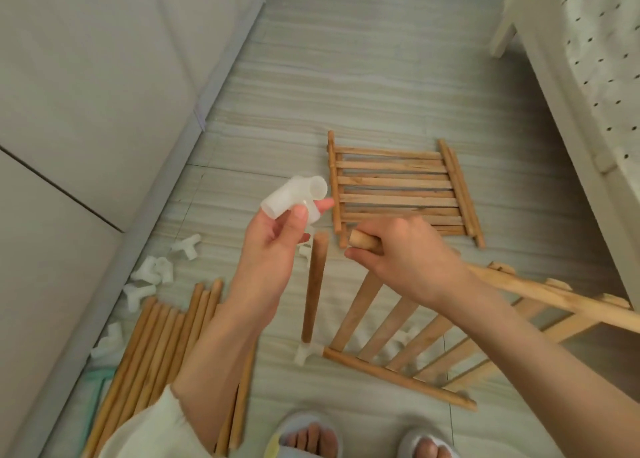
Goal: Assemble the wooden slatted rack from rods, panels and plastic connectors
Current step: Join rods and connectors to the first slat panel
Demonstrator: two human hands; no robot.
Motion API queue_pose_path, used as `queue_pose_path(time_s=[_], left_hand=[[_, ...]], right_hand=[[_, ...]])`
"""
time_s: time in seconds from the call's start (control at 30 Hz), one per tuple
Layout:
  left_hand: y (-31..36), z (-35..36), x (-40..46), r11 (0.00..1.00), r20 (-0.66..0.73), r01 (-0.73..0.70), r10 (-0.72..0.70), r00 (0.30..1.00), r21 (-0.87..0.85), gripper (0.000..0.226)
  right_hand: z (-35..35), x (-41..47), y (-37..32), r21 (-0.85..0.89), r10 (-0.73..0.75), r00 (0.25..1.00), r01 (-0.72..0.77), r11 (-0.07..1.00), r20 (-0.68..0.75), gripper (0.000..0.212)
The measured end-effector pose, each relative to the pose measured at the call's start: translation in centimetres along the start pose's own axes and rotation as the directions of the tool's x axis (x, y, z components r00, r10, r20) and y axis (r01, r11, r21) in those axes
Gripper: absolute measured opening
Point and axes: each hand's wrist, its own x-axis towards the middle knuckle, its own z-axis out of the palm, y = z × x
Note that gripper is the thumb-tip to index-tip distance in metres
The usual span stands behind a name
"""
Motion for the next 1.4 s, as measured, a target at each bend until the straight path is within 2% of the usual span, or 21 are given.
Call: queue_pose_path(time_s=[0.13, 0.27, 0.37, 0.5, 0.6, 0.77, 0.93, 1.0, 1.07, 1.13, 1.2, 1.27, 1.33, 1.4], left_hand=[[-0.9, -0.1, -0.4, 0.998, 0.044, 0.013, -0.016, 0.999, 0.065, 0.032], [-1.7, -0.4, -1.2, 0.986, 0.064, -0.036, 0.026, 0.998, 0.165, 0.035], [-1.9, -0.2, -1.4, 0.952, 0.085, -0.058, 0.034, 0.996, 0.3, 0.021], [-2.5, -0.1, -1.8, 0.891, 0.102, -0.079, 0.037, 0.994, 0.446, 0.022], [-2.8, 0.1, -2.4, 0.859, 0.075, -0.1, 0.072, 0.995, 0.502, 0.021], [-3.6, 1.7, -3.0, 0.782, -0.023, -0.187, 0.249, 0.968, 0.595, 0.026], [-4.3, 2.3, -3.5, 0.785, -0.034, -0.198, 0.268, 0.963, 0.587, 0.023], [-3.9, 1.4, -3.5, 0.791, 0.042, -0.239, 0.261, 0.964, 0.563, 0.022], [-3.1, 0.3, -3.3, 0.848, 0.176, -0.259, 0.199, 0.964, 0.462, 0.041], [-2.3, -0.5, -2.7, 0.872, 0.293, -0.307, 0.201, 0.935, 0.381, 0.058], [-1.9, -0.5, -2.0, 0.801, 0.373, -0.41, 0.253, 0.893, 0.437, 0.051], [-1.7, -0.4, -1.3, 0.722, 0.389, -0.446, 0.26, 0.884, 0.529, 0.042], [-1.5, -0.2, -1.2, 0.7, 0.359, -0.408, 0.227, 0.905, 0.587, 0.043], [-1.3, 0.1, -1.6, 0.695, 0.32, -0.349, 0.177, 0.931, 0.629, 0.037]], right_hand=[[0.3, -0.5, 0.1, 0.013, -0.017, 1.0, 0.017, 1.0, -0.02, 0.02], [0.2, -0.7, 0.1, 0.008, -0.011, 1.0, 0.011, 1.0, -0.02, 0.017], [0.3, -0.8, -0.1, -0.013, -0.002, 1.0, 0.002, 1.0, 0.003, 0.023], [0.2, -0.7, 0.5, 0.035, 0.019, 1.0, -0.018, 0.999, -0.016, 0.031], [0.3, -0.9, 0.4, 0.058, 0.024, 1.0, -0.023, 0.998, -0.018, 0.04], [0.5, -1.0, 0.8, 0.072, 0.039, 0.999, -0.037, 0.997, -0.031, 0.021], [0.5, -1.3, 1.3, 0.108, 0.046, 0.999, -0.043, 0.993, -0.023, 0.024], [0.6, -1.4, 1.1, 0.103, 0.031, 0.999, -0.029, 0.994, -0.019, 0.034], [0.7, -1.4, 0.8, 0.081, 0.019, 1.0, -0.019, 0.997, 0.001, 0.039], [0.9, -1.5, 0.5, 0.055, -0.007, 1.0, 0.006, 0.998, 0.015, 0.032], [0.8, -1.6, 0.3, 0.017, -0.023, 0.999, 0.022, 1.0, 0.037, 0.016], [0.8, -1.8, 0.3, -0.094, -0.043, 0.999, 0.045, 0.995, 0.025, 0.022], [0.8, -2.0, 0.8, -0.195, -0.066, 0.998, 0.064, 0.979, -0.002, 0.029], [0.8, -2.2, 1.1, -0.2, -0.065, 0.998, 0.061, 0.978, -0.015, 0.029]])
